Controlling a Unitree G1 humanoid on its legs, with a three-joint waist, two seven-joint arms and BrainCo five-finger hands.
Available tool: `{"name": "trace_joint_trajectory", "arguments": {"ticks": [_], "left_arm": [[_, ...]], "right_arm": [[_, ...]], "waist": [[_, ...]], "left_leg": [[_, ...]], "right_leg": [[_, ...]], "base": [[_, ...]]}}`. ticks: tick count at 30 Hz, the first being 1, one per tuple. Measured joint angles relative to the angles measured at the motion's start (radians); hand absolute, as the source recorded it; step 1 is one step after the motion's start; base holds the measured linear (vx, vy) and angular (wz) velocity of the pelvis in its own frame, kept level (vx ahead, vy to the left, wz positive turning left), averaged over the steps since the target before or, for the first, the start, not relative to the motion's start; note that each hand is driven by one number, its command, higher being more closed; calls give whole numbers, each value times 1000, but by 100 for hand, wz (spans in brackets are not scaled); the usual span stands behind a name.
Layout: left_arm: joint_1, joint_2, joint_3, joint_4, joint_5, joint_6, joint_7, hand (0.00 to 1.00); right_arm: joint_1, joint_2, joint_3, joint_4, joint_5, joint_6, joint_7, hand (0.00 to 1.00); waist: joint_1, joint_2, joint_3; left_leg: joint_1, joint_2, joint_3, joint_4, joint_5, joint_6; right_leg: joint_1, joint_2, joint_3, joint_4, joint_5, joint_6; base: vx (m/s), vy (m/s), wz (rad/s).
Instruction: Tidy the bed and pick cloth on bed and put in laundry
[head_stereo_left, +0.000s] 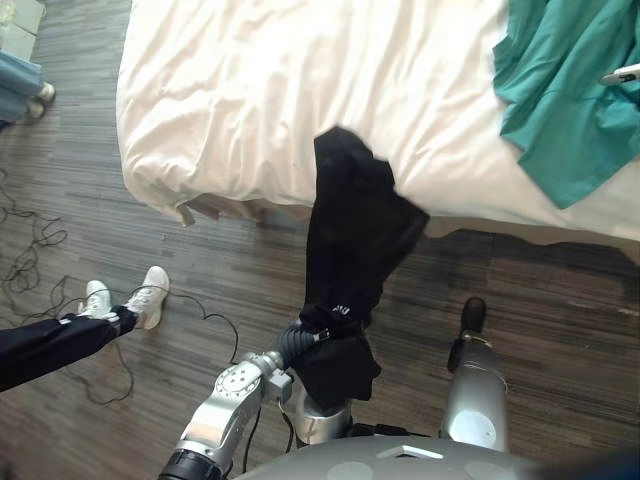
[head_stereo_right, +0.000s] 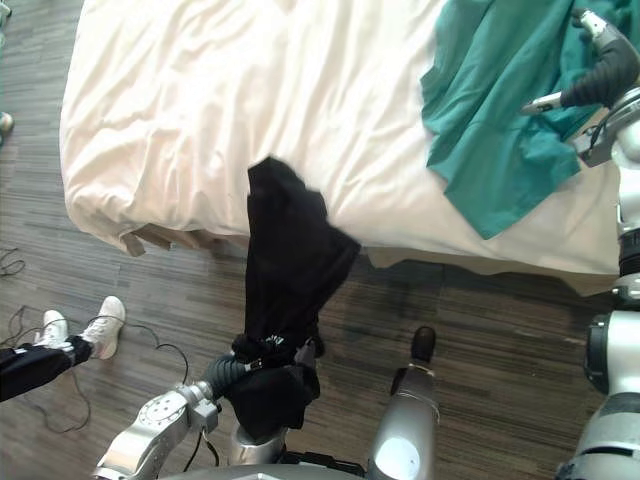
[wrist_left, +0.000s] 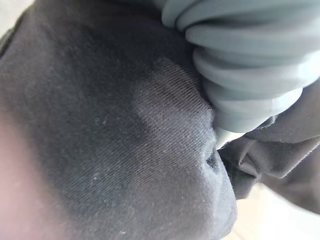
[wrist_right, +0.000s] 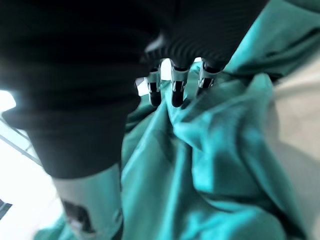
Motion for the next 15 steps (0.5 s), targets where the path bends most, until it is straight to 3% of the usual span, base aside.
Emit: {"name": "trace_joint_trajectory", "arguments": {"ticks": [2,6,7,11,15], "left_arm": [[-1,1,2,31,3,-19,27,100],[-3,1,5,62,12,-87,43,100],[-4,1,5,67,15,-106,43,100],[-22,5,5,83,15,-161,52,100],[-40,28,27,83,15,-194,41,100]], "right_arm": [[-6,-6,10,16,-26,1,1,0],[-44,-10,19,37,-92,-3,16,0],[-45,-11,24,47,-114,-3,26,100],[-61,-20,25,50,-193,12,77,100],[-64,-35,25,57,-188,33,90,100]], "waist": [[1,14,-2],[1,15,-3],[2,16,-4],[6,27,-12],[5,29,-13]], "left_leg": [[-16,-12,-19,0,16,-6],[-42,-25,-50,0,38,-19],[-42,-27,-54,0,38,-19],[-61,-33,-83,0,17,-44],[-53,-49,-101,0,11,-45]], "right_leg": [[-15,-14,0,2,2,3],[-44,-30,2,10,4,7],[-44,-32,0,11,4,7],[-66,-41,-5,18,2,7],[-62,-60,-6,36,6,20]], "base": [[26,-8,6],[12,-25,7],[-11,-15,10],[-12,-1,4],[-8,6,8]]}}
